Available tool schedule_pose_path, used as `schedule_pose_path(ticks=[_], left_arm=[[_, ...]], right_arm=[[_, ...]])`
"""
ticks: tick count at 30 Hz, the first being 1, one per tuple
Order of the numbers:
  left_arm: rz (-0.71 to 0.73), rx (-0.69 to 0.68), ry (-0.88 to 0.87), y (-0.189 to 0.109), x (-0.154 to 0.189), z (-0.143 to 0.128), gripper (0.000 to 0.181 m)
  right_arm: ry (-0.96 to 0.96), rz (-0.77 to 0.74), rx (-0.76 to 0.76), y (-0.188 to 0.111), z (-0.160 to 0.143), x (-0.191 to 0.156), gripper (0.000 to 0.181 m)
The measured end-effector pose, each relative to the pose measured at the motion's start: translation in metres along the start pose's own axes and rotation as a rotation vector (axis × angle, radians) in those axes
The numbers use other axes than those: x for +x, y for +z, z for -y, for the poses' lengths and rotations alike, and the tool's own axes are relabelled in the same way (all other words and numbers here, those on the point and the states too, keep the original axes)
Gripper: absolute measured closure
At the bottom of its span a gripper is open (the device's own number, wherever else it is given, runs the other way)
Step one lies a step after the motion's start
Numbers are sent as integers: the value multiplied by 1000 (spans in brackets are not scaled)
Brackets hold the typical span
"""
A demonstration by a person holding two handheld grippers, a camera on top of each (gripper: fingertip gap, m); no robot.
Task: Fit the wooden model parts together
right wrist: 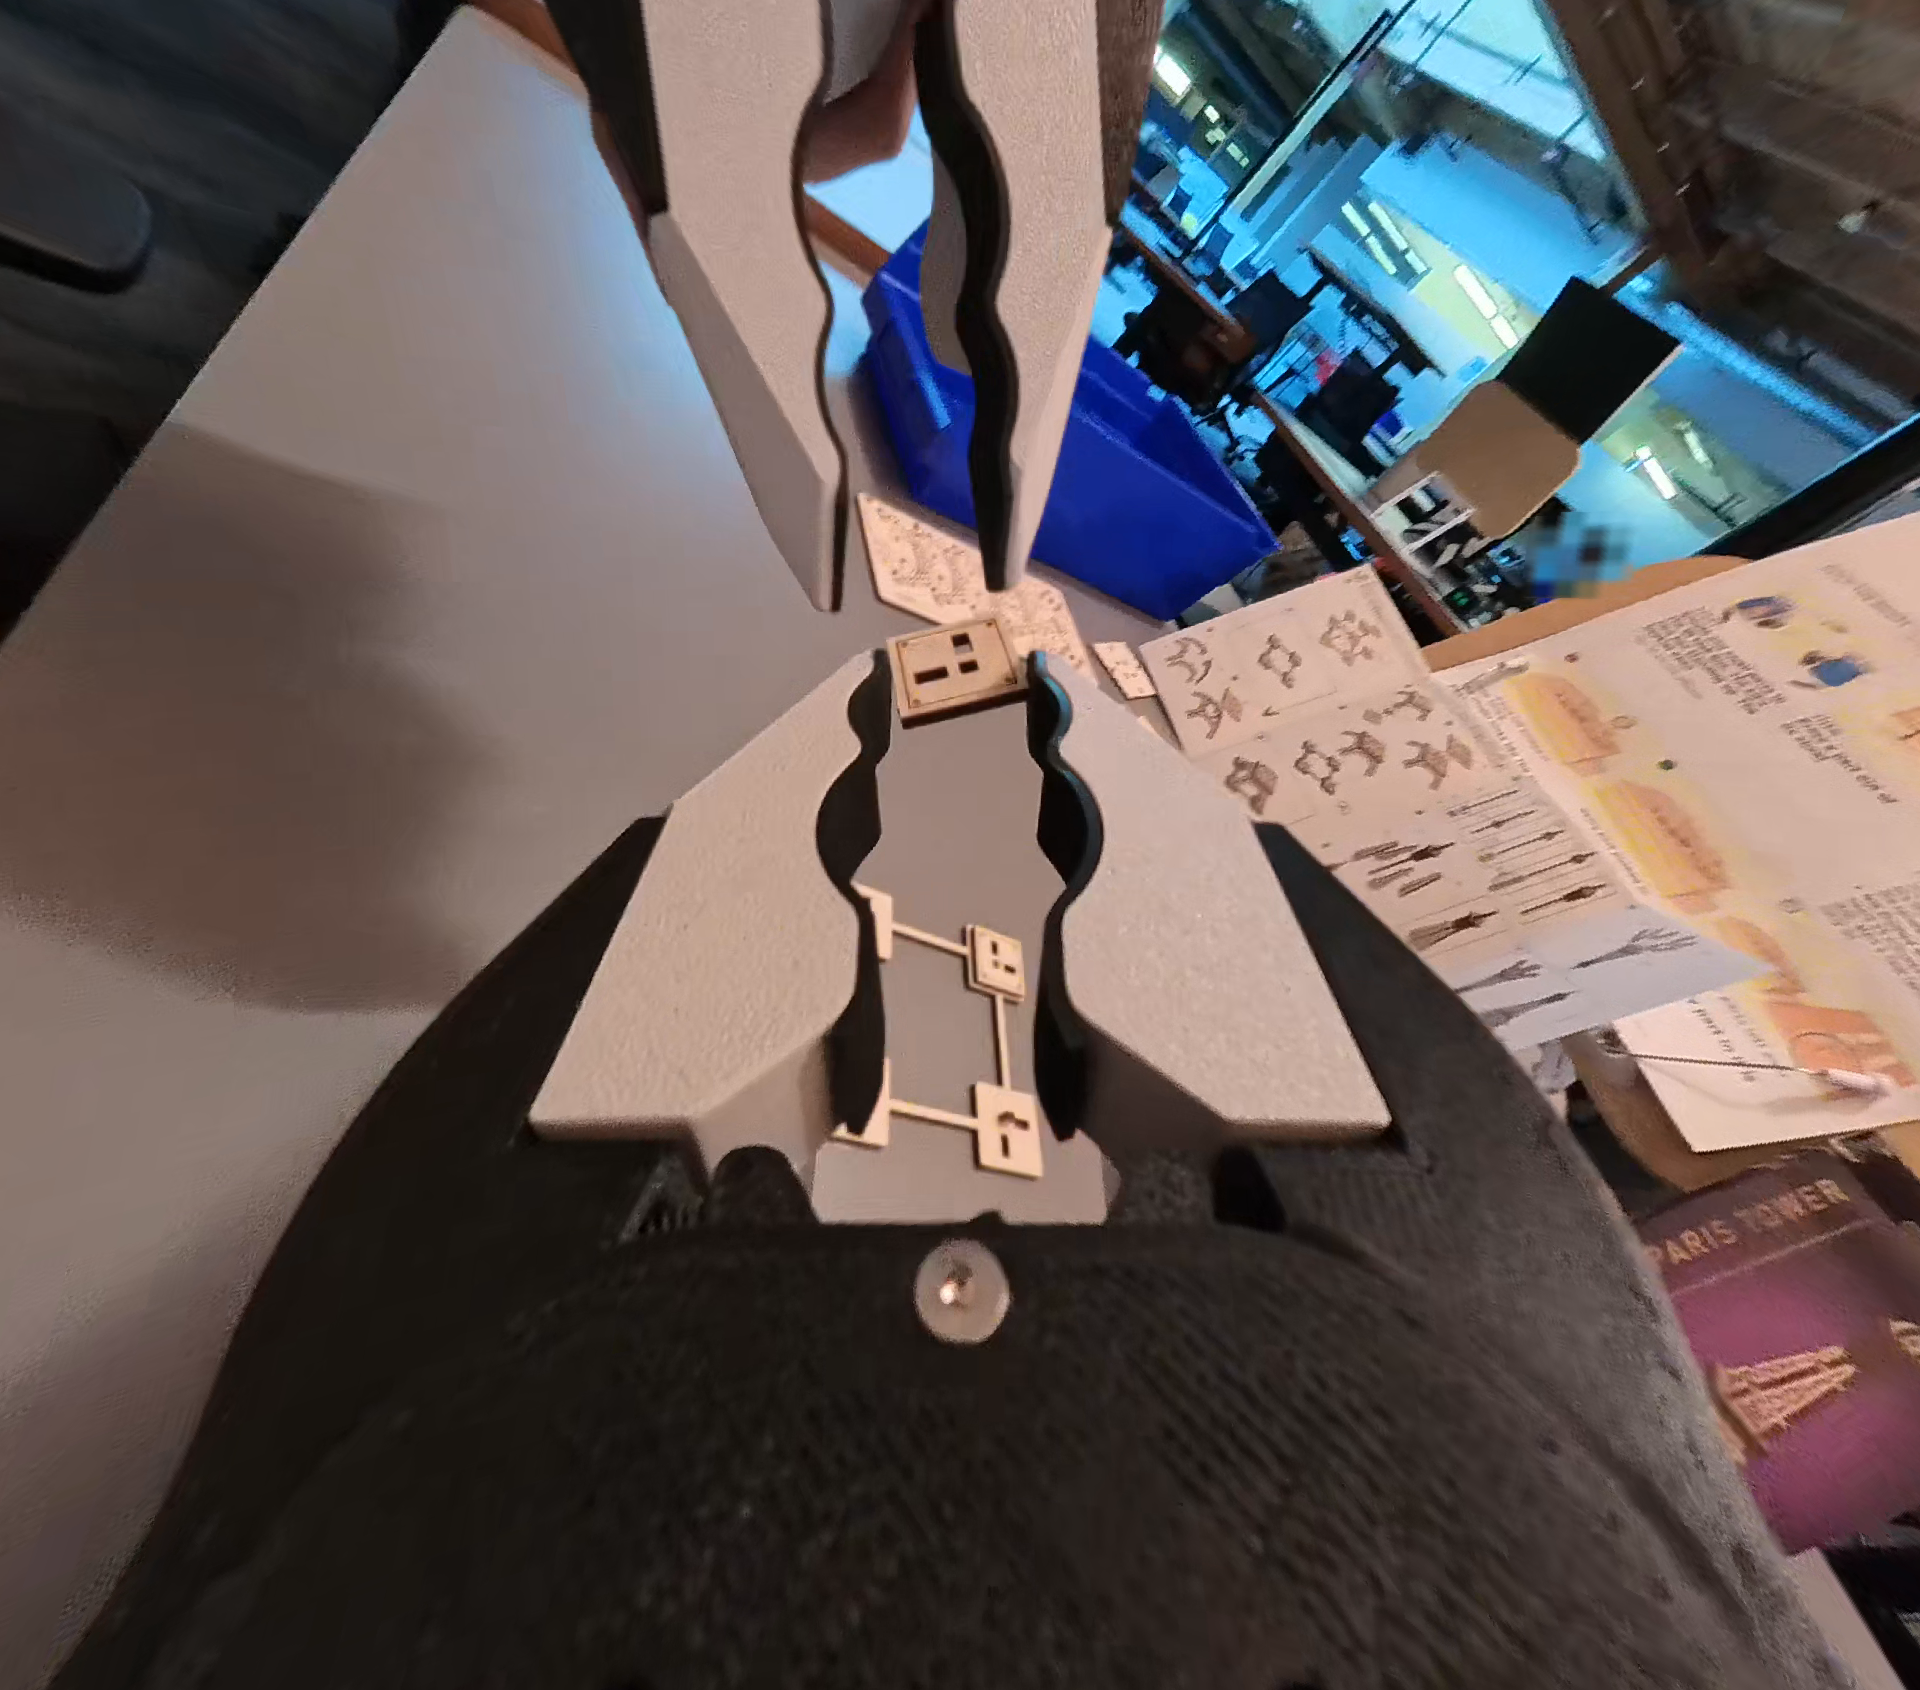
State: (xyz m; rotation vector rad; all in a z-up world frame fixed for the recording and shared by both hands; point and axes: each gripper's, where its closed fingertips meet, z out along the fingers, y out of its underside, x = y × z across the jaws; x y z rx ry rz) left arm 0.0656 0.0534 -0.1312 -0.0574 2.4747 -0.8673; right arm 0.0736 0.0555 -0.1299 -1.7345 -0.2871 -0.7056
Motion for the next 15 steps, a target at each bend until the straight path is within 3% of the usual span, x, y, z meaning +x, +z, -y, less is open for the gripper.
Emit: schedule_pose_path(ticks=[1,6,8,15], left_arm=[[0,49,-84,-1,-4,5,153],[-64,269,-639,-8,-22,13,145],[-52,342,-781,-9,-27,15,144],[74,186,-848,13,-17,-3,142]], right_arm=[[-1,-13,9,0,2,2,157],[-77,-134,-46,2,-4,16,157],[-137,-200,-102,6,-7,21,157],[-281,-316,-236,17,-16,25,159]])
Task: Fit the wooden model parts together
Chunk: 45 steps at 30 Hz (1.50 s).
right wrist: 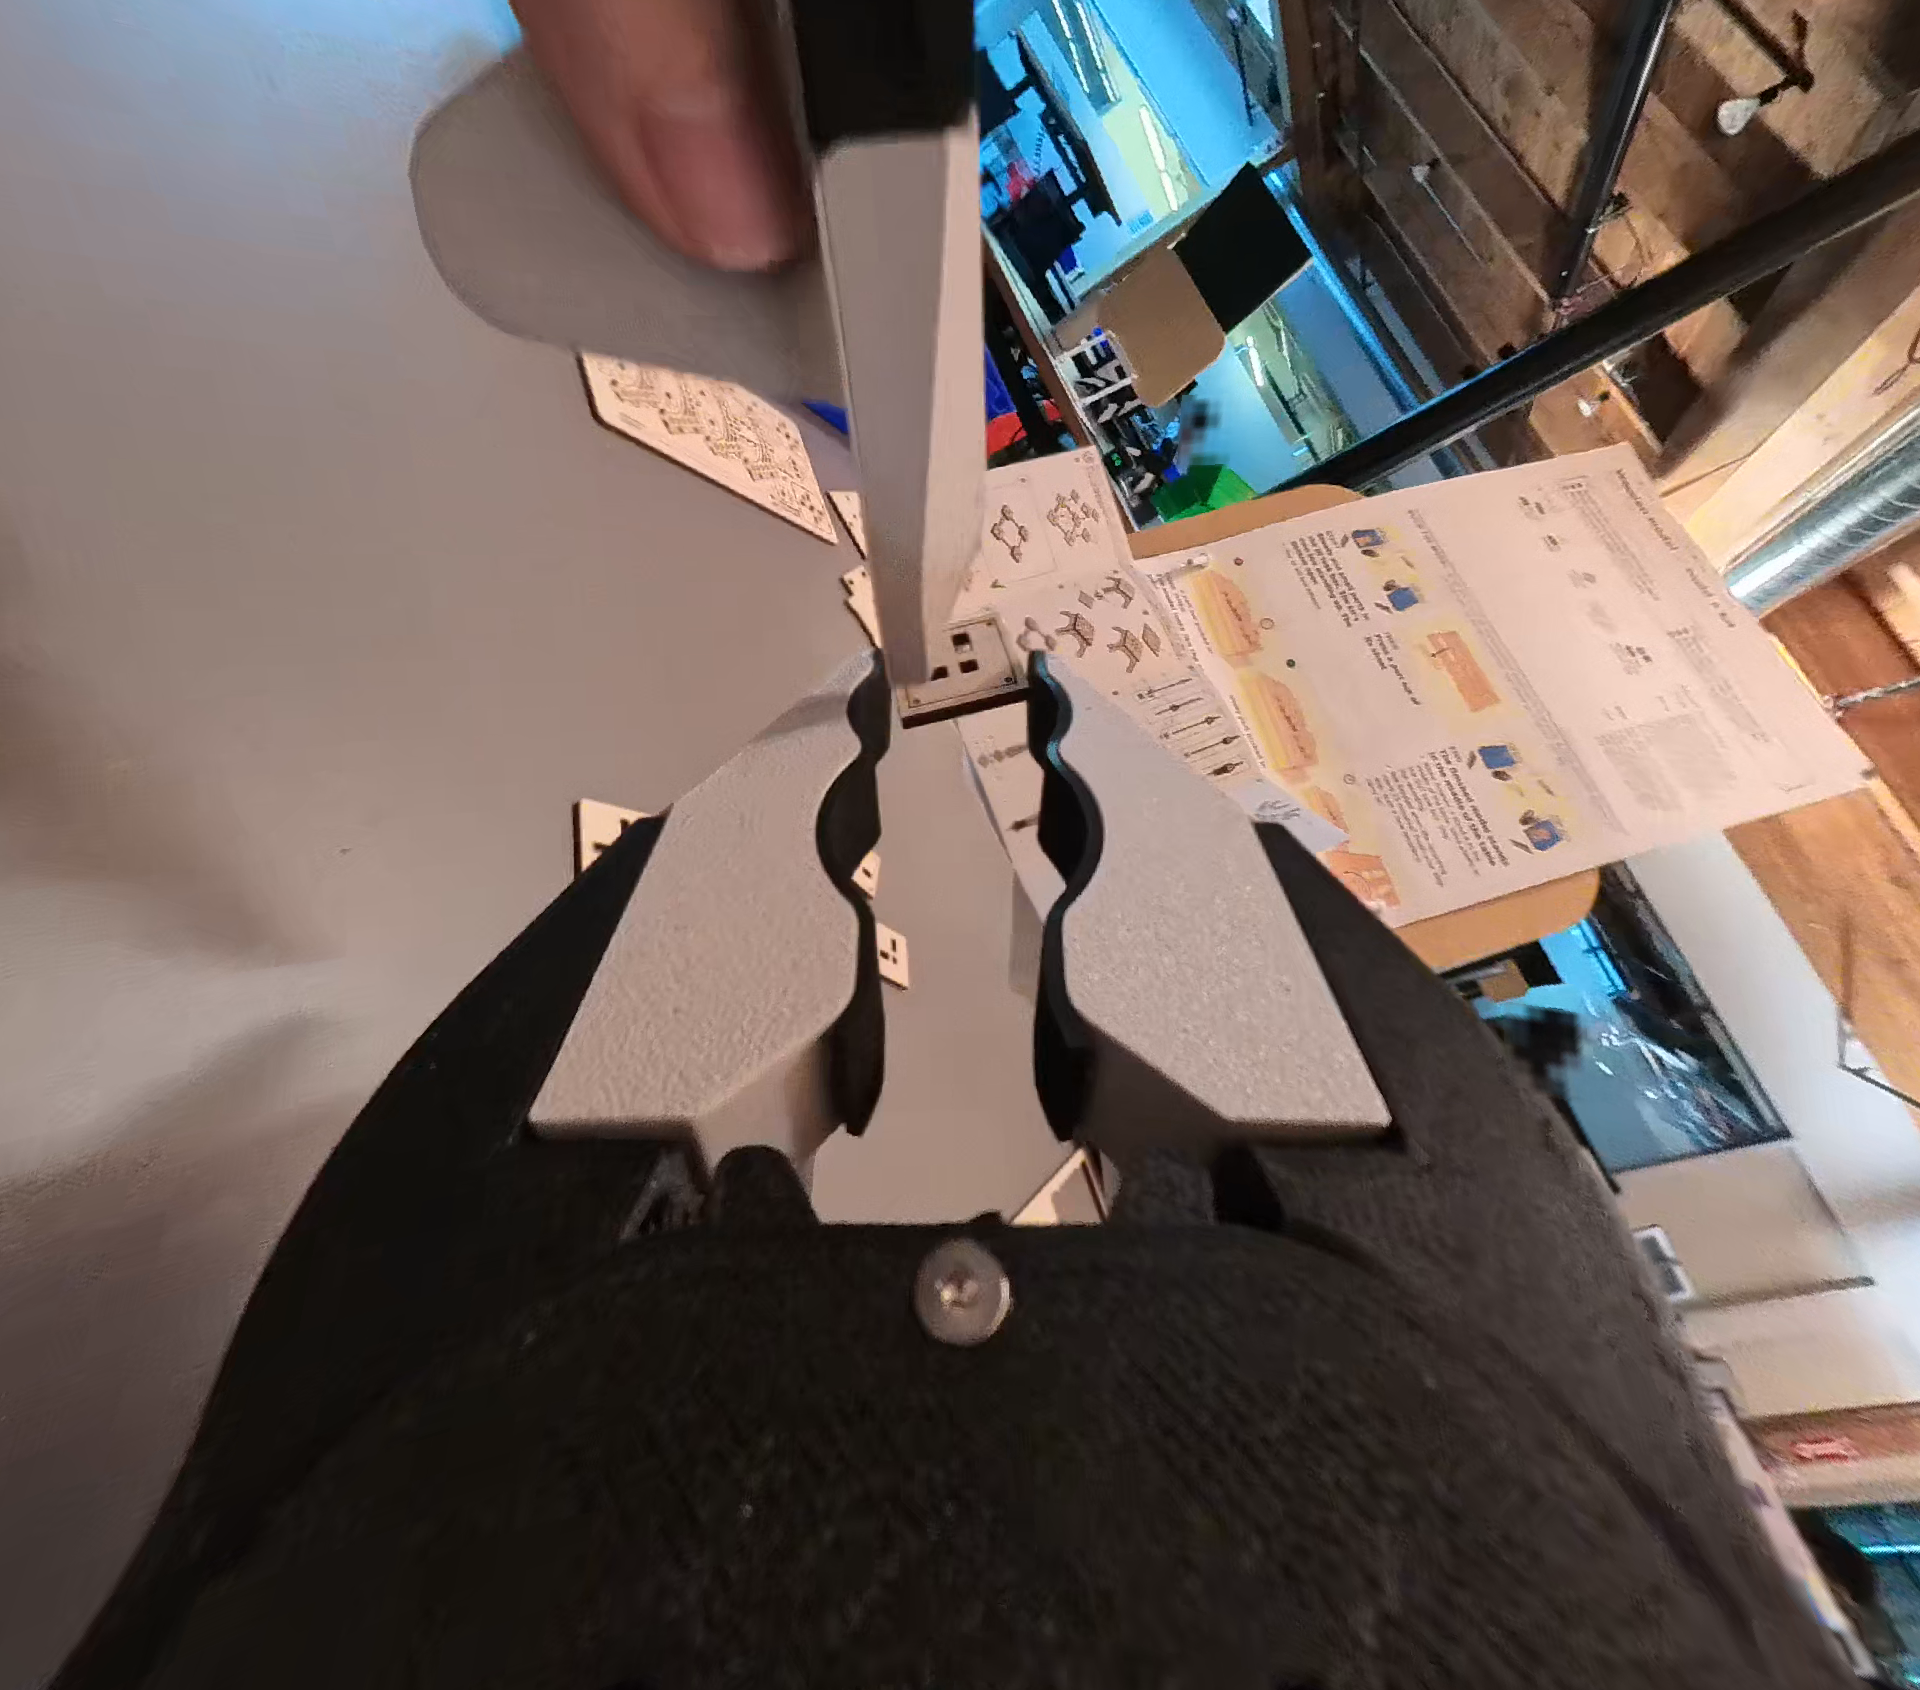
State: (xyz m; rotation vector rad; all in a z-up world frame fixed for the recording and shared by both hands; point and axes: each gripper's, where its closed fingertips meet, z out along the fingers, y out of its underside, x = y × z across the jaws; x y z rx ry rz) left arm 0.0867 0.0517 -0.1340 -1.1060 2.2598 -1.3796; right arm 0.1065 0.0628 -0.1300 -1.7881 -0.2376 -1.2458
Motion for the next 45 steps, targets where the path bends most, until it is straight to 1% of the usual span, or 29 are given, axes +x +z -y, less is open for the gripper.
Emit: schedule_pose_path(ticks=[3,7,8,9,10,11,12,13,14,16,18,19,21,23,27,29,31,33,35,37,39,41,45], left_arm=[[13,-6,-12,7,1,-4,155],[32,-4,6,9,-2,-6,158],[23,-15,10,9,-1,-8,164],[37,-13,19,9,-3,-7,181],[72,3,47,8,-9,-5,181],[94,14,61,6,-13,-3,181],[85,24,57,4,-12,0,181],[65,21,48,4,-10,1,181],[41,2,41,4,-7,0,175],[43,-14,37,4,-9,0,167],[40,-13,29,0,-11,0,149],[34,-14,19,-2,-11,0,146],[22,-12,21,-7,-10,0,145],[26,-22,44,-13,-8,-2,145],[9,-44,63,-19,-2,-4,145],[23,-21,34,-21,-3,1,145],[54,14,10,-22,-4,8,146],[102,0,30,-17,-5,5,146],[120,-10,37,-9,-4,2,144],[134,11,19,-3,-5,3,143],[167,38,3,1,-10,4,143],[163,58,-15,5,-7,5,144],[245,106,20,7,-11,8,157]], right_arm=[[-55,-39,-34,2,0,0,158],[-67,-48,-43,4,-3,-1,157],[-60,-38,-40,4,-3,-2,154],[-51,-37,-40,4,-5,-2,150],[-40,-40,-37,4,-5,0,150],[-23,-29,-26,2,-5,1,156],[3,-11,-6,2,-3,0,157],[24,-23,-2,1,-3,3,157],[33,-45,-5,1,-3,6,157],[36,-38,3,0,-3,6,157],[56,-44,29,-2,-2,9,158],[67,-25,42,-2,-1,7,158],[91,-8,73,-4,2,7,156],[152,41,105,-5,5,3,156],[257,105,215,-9,20,-1,157],[284,89,188,-7,14,2,157],[237,51,141,-6,10,5,157],[175,10,93,-5,9,7,157],[102,-24,37,-2,7,7,156],[41,-47,-5,1,6,4,156],[18,-67,-22,2,6,2,157],[2,-82,-54,4,4,1,157],[-18,-114,-99,8,3,-2,156]])
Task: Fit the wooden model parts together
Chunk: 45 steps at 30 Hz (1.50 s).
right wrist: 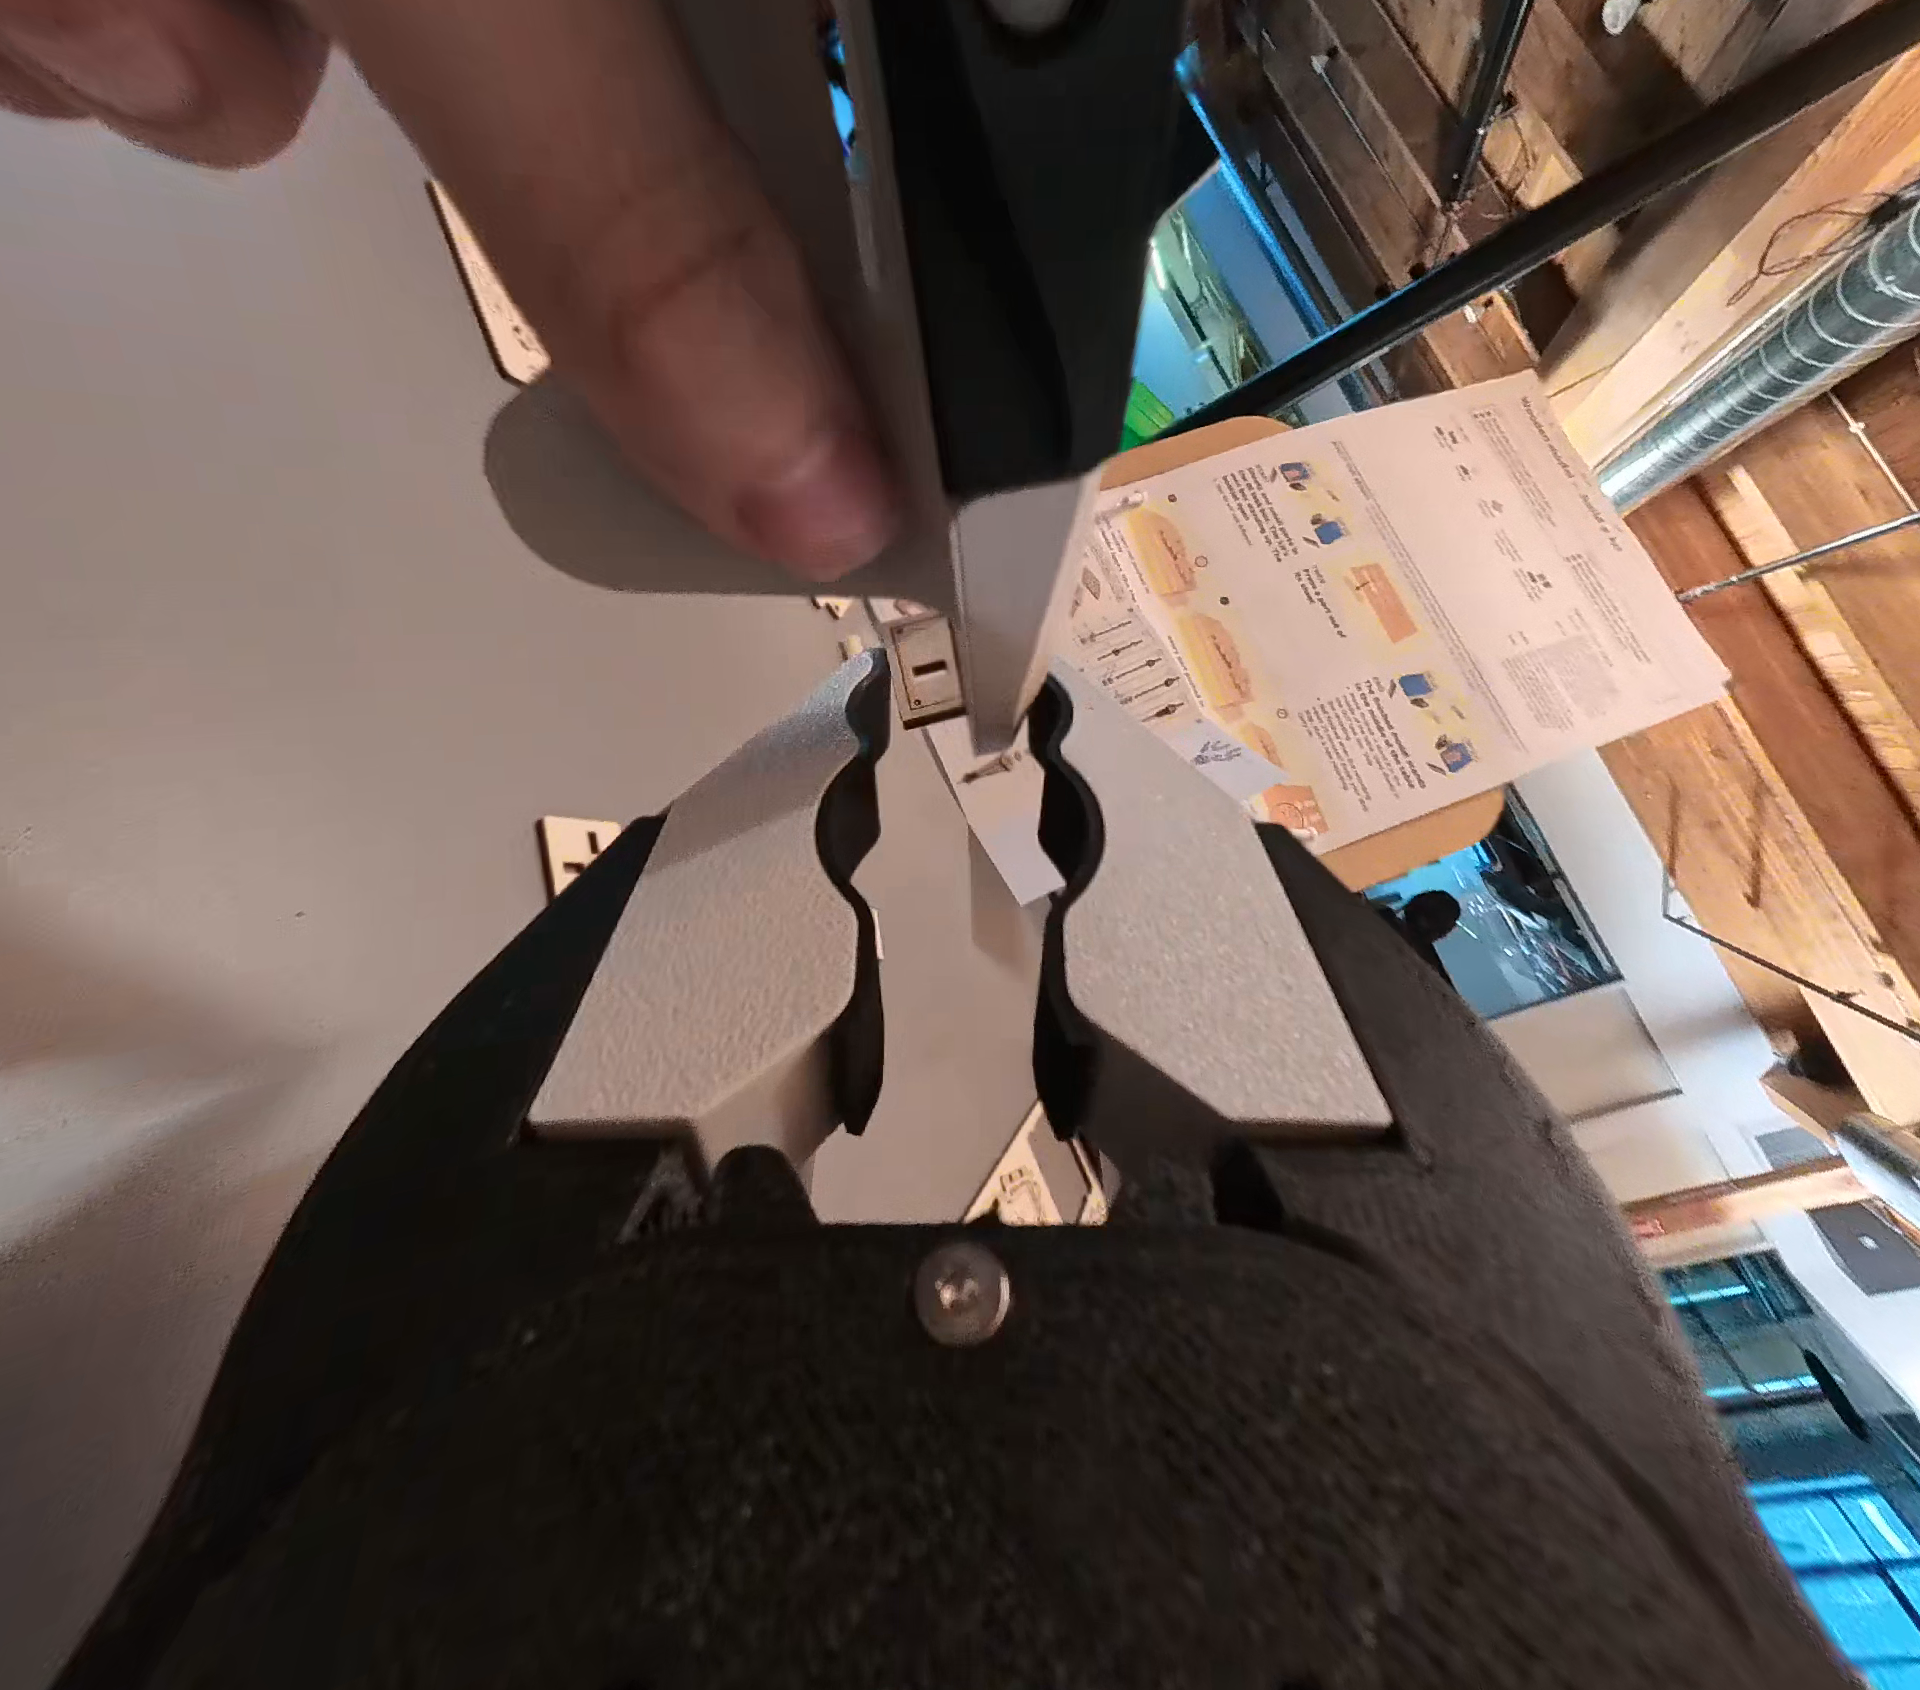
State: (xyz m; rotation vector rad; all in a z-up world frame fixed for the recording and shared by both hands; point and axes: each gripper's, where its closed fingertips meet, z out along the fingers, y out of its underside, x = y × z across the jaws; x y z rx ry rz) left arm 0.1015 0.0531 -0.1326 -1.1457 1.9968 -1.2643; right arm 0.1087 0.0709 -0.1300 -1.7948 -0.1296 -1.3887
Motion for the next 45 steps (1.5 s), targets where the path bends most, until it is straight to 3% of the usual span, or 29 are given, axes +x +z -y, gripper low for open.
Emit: schedule_pose_path(ticks=[8,12,13,28,35,41,45], left_arm=[[31,2,42,2,-3,-2,160],[22,-13,38,2,-4,-4,154],[-1,-4,35,1,0,-3,160],[77,198,216,-12,11,24,161],[-28,454,351,-31,30,49,161],[-206,621,215,-52,31,64,161],[-319,654,90,-58,27,67,161]], right_arm=[[40,-16,23,0,2,-2,157],[3,-52,42,-2,5,2,157],[-11,-65,46,-2,6,3,157],[-164,-290,58,-17,17,30,158],[-173,-392,182,-39,36,52,158],[-162,-427,277,-53,51,62,151],[-159,-403,305,-55,54,61,148]])
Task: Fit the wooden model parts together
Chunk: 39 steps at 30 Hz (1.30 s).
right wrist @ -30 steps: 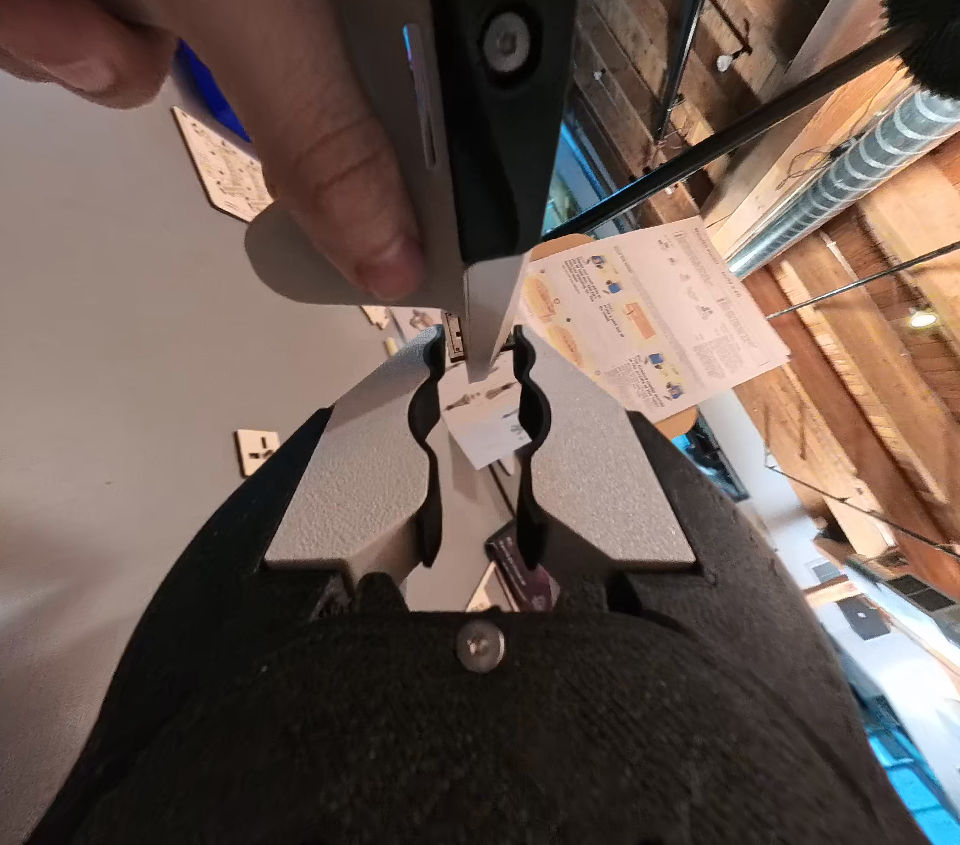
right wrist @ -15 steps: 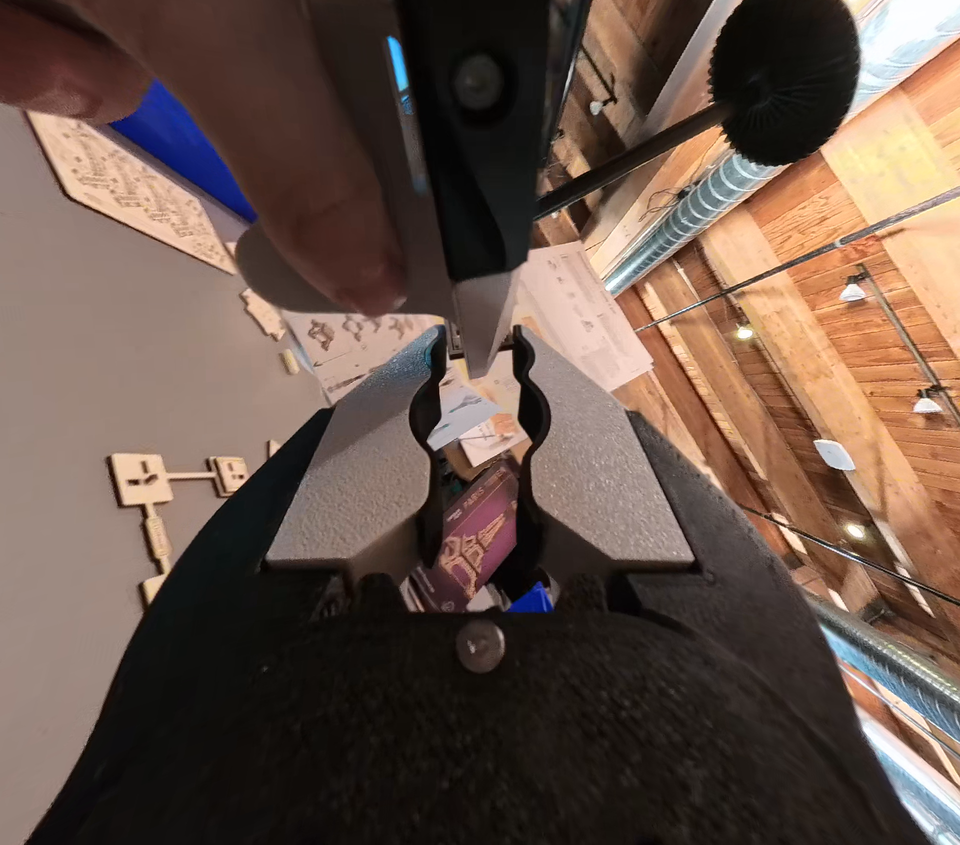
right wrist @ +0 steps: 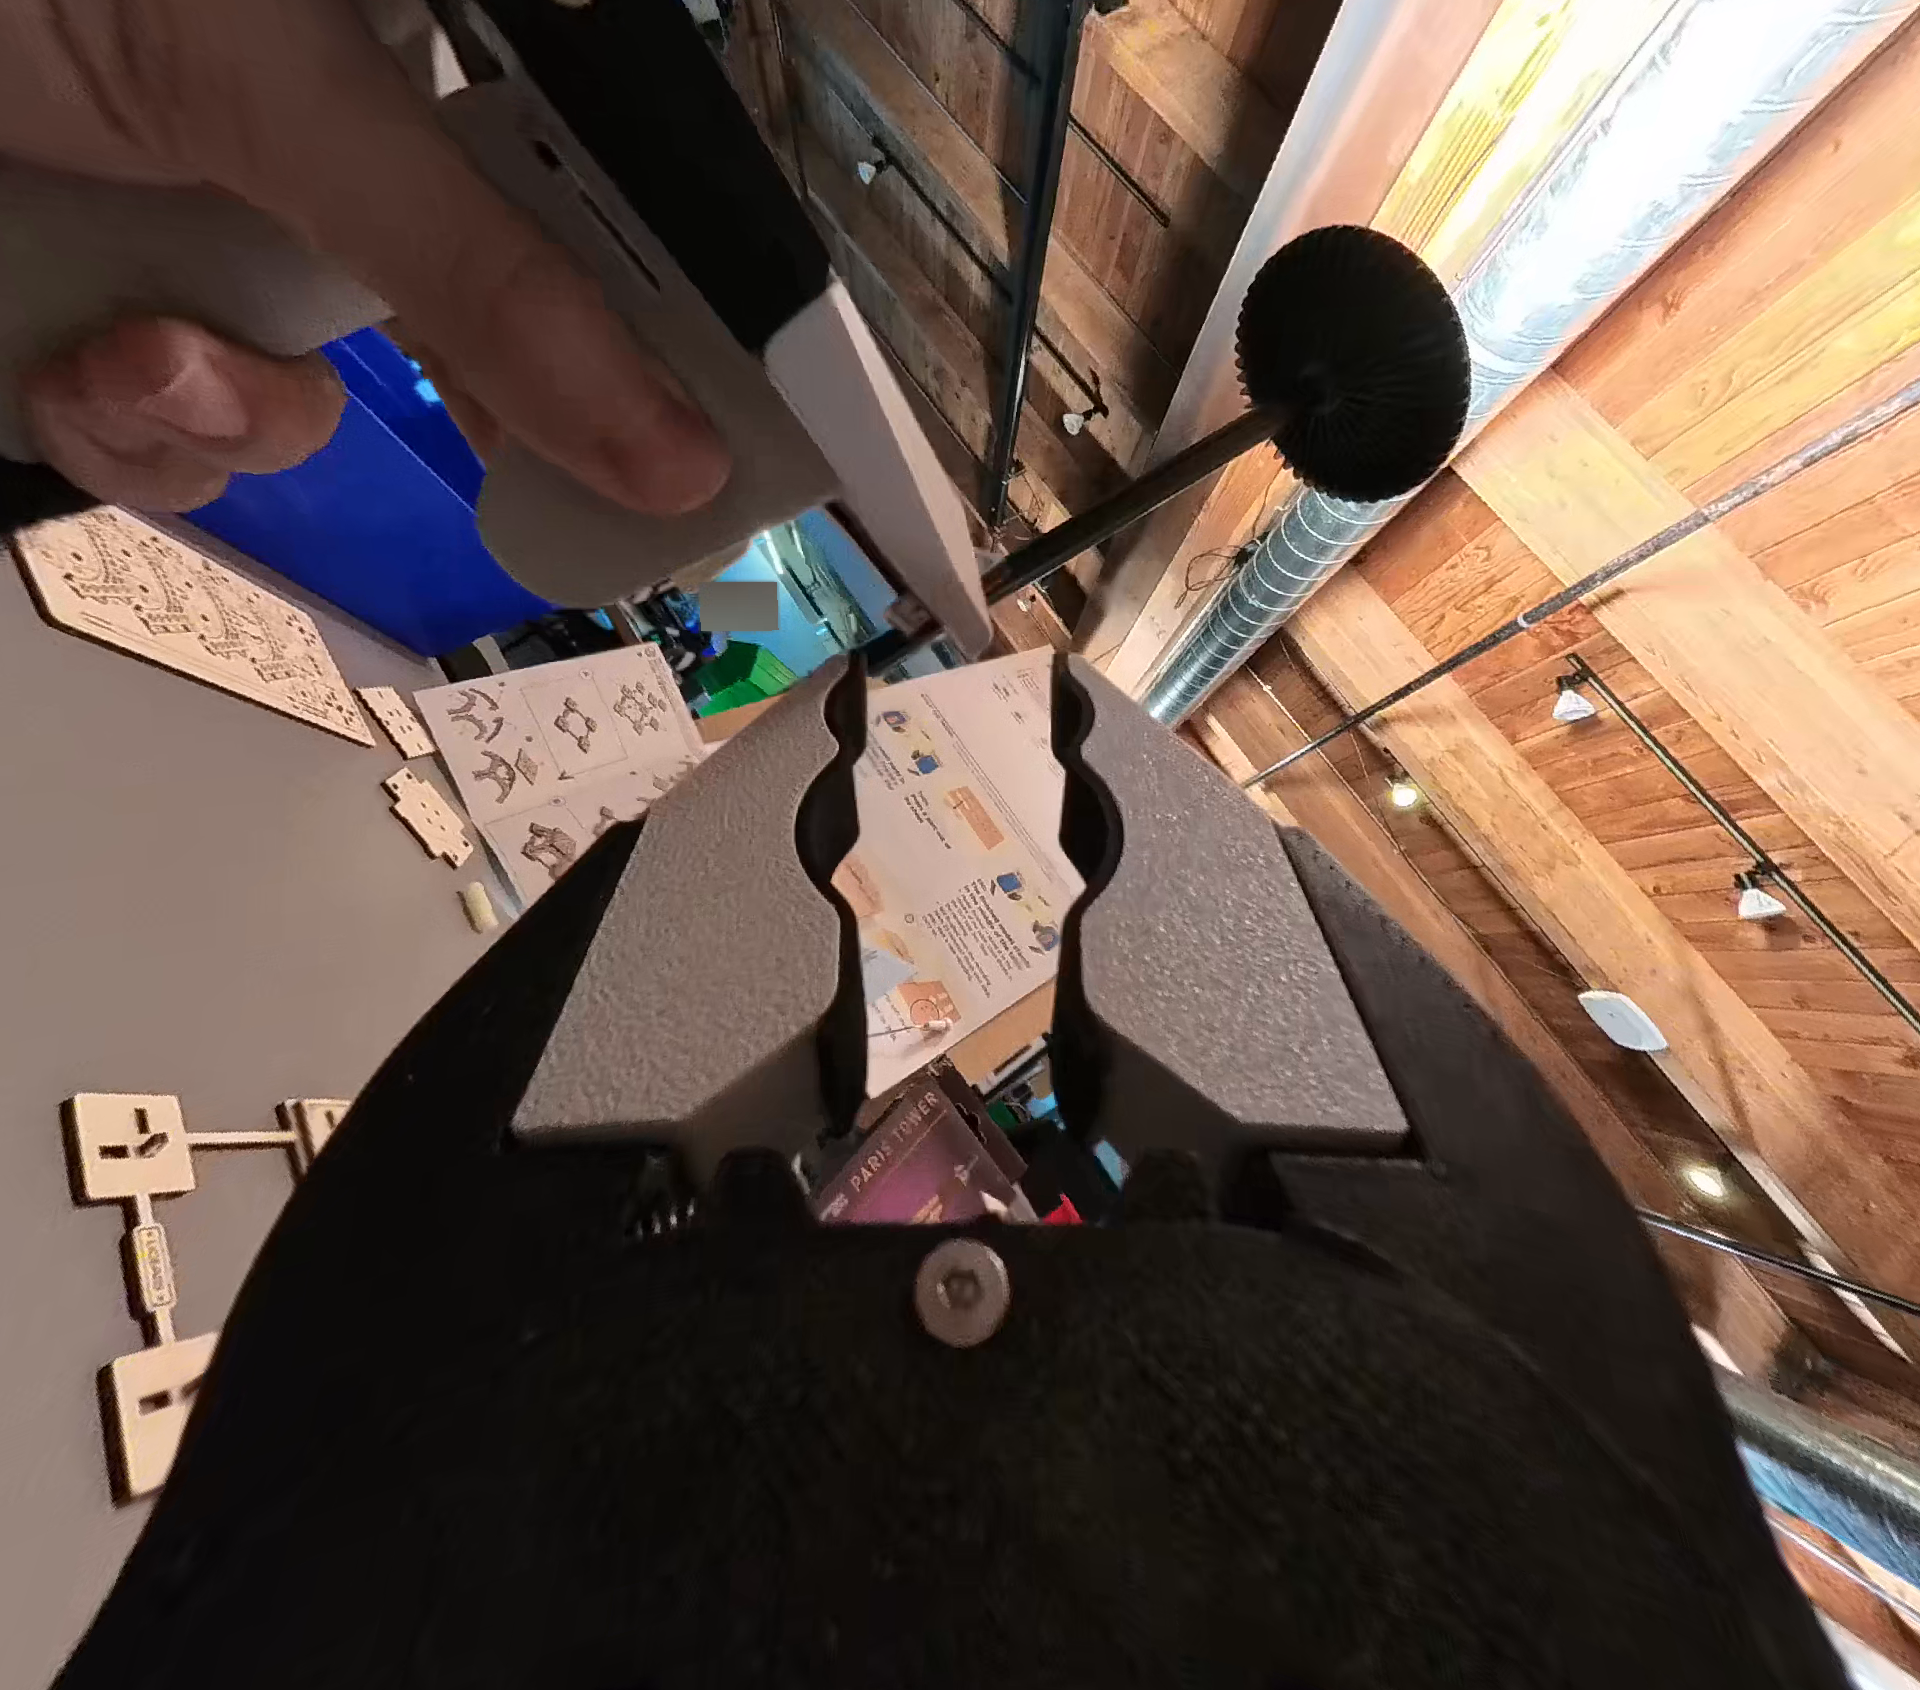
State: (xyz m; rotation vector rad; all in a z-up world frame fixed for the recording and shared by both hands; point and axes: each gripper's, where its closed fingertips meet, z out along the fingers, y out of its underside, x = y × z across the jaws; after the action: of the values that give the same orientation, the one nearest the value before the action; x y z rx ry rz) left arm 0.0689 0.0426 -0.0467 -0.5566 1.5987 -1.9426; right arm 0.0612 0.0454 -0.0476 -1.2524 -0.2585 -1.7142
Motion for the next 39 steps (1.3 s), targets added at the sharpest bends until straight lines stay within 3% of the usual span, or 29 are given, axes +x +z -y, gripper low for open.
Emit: schedule_pose_path(ticks=[4,6,10,12,16,21,28,33,39], left_arm=[[40,-55,-122,-5,-22,-10,161],[97,-271,-170,-11,-40,-41,160],[146,-682,-187,-34,-62,-104,161],[124,-819,-230,-39,-61,-128,160],[138,-982,-228,-42,-69,-160,161],[65,-1155,-207,-40,-64,-189,161],[-5,-1328,-214,-39,-59,-212,161],[49,-1360,-85,-42,-75,-215,161],[62,-1391,-47,-40,-78,-215,161]], right_arm=[[25,102,-3,0,-17,-12,153],[37,252,-102,-2,-57,-30,167],[140,755,-374,-35,-151,-96,181],[126,743,-379,-27,-172,-99,181],[241,870,-299,-14,-169,-115,181],[148,1118,-392,-36,-198,-150,171],[258,1181,-391,-51,-175,-160,181],[298,1232,-391,-62,-166,-155,179],[660,1231,-329,-31,-137,-139,176]])
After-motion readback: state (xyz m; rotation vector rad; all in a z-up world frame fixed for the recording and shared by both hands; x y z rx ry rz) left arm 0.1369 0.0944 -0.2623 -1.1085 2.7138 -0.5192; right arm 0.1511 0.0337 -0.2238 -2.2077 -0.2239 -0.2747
